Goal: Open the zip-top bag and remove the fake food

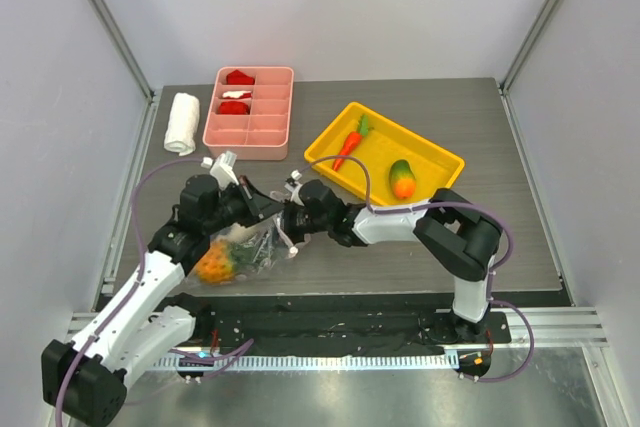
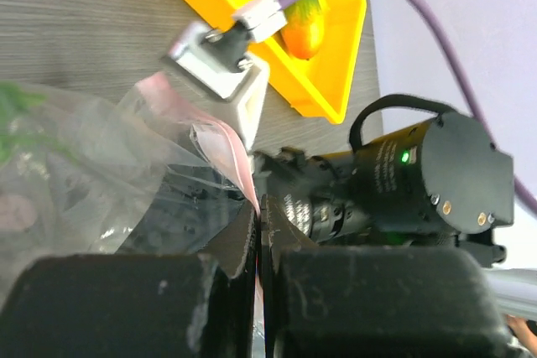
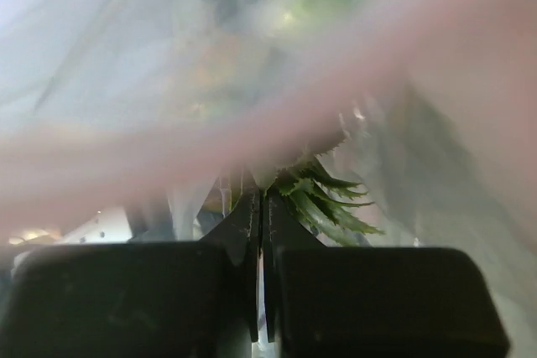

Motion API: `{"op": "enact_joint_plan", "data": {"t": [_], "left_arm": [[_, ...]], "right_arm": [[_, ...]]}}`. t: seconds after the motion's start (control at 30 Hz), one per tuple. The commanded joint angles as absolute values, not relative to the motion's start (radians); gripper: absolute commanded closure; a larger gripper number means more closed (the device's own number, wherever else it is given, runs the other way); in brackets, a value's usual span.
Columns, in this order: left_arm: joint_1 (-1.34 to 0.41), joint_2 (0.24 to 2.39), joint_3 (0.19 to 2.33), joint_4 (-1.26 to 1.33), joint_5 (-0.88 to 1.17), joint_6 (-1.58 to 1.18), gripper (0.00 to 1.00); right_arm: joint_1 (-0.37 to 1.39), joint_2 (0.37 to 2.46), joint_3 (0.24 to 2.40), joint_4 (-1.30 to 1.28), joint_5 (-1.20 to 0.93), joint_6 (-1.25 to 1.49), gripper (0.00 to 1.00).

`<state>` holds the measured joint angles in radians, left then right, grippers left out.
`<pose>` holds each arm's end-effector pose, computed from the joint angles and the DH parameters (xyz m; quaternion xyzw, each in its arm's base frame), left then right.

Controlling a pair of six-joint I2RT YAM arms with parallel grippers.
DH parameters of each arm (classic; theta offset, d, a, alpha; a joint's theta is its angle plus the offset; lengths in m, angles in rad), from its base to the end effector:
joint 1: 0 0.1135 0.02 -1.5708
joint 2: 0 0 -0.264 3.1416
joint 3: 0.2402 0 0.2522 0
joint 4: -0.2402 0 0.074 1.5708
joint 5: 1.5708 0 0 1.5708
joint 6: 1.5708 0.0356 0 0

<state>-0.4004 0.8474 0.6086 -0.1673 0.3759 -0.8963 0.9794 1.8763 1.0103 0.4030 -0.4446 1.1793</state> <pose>0.1753 -0.0884 0.2694 -0.1017 0.8206 -0.4507 0.3364 0.2096 0.3396 0.1701 -0.0326 0.8370 0.5408 0.0768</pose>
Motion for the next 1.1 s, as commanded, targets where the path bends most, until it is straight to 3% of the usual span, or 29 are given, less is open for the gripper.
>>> {"op": "enact_joint_plan", "data": {"t": [0.0, 0.17, 0.47, 0.77, 0.9, 1.07], "left_arm": [[-0.397, 0.744, 0.614, -0.258, 0.257, -0.825, 1.00], [-0.397, 0.638, 0.614, -0.308, 0.184, -0.790, 1.00], [-0.399, 0.658, 0.600, -0.246, 0.212, -0.825, 1.00], [-0.399, 0.699, 0.635, -0.259, 0.187, -0.815, 1.00], [-0.397, 0.701, 0.615, -0.256, 0.163, -0.810, 1.00], [-0.397, 0.733, 0.617, -0.229, 0.132, -0.813, 1.00]], "right_arm": [[0.959, 1.724, 1.047, 0.347, -0.326, 0.954, 0.98], [0.960, 1.585, 1.164, 0.040, -0.157, 0.753, 0.99], [0.974, 1.621, 1.503, -0.156, -0.235, 0.634, 0.99], [0.985, 1.566, 1.779, -0.398, -0.086, 0.488, 0.99], [0.956, 1.493, 1.792, -0.525, 0.129, 0.460, 0.99], [0.942, 1.456, 1.723, -0.532, 0.069, 0.472, 0.99]]}}
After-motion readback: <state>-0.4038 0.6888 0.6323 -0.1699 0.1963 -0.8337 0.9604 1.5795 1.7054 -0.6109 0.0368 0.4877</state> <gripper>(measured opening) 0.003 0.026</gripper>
